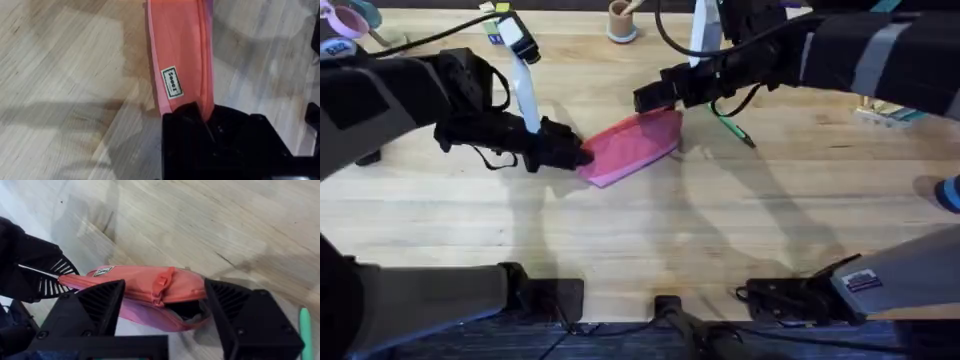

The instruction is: Unzip the bag, pick up the pens from the table one at a time and place them inside, then zip the bag closed.

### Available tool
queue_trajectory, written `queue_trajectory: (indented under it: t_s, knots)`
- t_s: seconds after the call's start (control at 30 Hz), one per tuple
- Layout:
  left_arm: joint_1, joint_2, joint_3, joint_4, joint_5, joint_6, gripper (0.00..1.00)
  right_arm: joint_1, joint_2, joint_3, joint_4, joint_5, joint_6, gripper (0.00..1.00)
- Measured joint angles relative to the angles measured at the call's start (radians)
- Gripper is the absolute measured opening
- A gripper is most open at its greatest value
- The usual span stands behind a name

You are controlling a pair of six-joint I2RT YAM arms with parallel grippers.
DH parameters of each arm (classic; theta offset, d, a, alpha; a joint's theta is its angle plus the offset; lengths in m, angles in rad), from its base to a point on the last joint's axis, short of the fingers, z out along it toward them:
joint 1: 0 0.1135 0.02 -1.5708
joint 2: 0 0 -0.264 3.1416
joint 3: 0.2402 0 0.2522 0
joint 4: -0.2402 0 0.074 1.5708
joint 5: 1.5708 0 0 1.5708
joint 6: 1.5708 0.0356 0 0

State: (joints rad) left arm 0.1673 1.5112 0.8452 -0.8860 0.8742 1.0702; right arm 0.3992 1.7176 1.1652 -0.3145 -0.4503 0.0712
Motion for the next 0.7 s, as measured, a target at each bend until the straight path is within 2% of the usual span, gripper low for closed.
queue_trajectory:
  t_s: [0.07, 0.2, 0.3, 0.7]
  knots:
    - [0.000, 0.000, 0.000, 0.000, 0.000, 0.000, 0.042, 0.000, 0.000, 0.000, 0.000, 0.000, 0.003, 0.891]
    - [0.000, 0.000, 0.000, 0.000, -0.002, 0.000, 0.042, -0.002, 0.000, 0.000, 0.000, 0.007, 0.005, 0.670]
    - [0.000, 0.000, 0.000, 0.000, -0.003, 0.000, 0.042, -0.003, 0.000, 0.000, 0.000, 0.017, 0.005, 0.565]
    - [0.000, 0.000, 0.000, 0.000, -0.003, 0.000, 0.042, -0.005, 0.000, 0.000, -0.005, 0.032, 0.004, 0.334]
